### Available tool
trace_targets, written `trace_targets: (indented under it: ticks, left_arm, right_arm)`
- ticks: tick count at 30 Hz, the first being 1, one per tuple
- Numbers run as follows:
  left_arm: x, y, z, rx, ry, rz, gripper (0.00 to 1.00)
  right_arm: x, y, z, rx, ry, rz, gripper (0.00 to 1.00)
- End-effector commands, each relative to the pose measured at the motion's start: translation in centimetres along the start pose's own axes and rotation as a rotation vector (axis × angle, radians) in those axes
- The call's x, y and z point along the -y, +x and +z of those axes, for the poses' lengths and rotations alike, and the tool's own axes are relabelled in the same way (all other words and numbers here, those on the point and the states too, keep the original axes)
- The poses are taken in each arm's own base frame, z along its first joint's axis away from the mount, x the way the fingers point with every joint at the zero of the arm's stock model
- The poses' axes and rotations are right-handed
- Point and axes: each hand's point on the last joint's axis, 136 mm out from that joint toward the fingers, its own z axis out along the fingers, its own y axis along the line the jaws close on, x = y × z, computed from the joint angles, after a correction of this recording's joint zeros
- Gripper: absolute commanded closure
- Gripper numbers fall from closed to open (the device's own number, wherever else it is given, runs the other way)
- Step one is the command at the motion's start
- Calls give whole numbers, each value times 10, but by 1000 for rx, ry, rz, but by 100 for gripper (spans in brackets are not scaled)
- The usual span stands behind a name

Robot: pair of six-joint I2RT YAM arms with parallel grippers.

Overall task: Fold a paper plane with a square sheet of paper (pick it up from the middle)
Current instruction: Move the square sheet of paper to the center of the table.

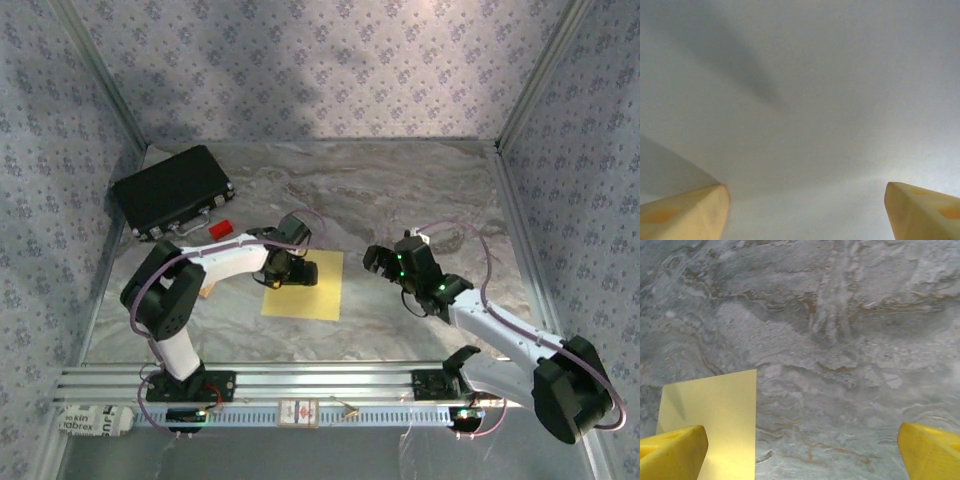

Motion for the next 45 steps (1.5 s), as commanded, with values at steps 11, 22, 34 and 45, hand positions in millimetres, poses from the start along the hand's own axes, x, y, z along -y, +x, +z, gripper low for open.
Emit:
trace_targets:
  ticks: [11,22,34,45]
  left_arm:
    - [22,-12,-2,54,-137,-65,19]
    - [34,-21,-12,10,-169,-43,17]
    - [40,-13,6,-58,-238,-45,14]
    - [42,-13,7,-66,-246,-52,12]
  right_arm:
    - [12,5,-2,-102,-115,32,1]
    - [9,10,-1,-120,-139,-10,1]
    - [22,12,3,-135,-84,-2,1]
    - [26,14,6,-148,-74,7,1]
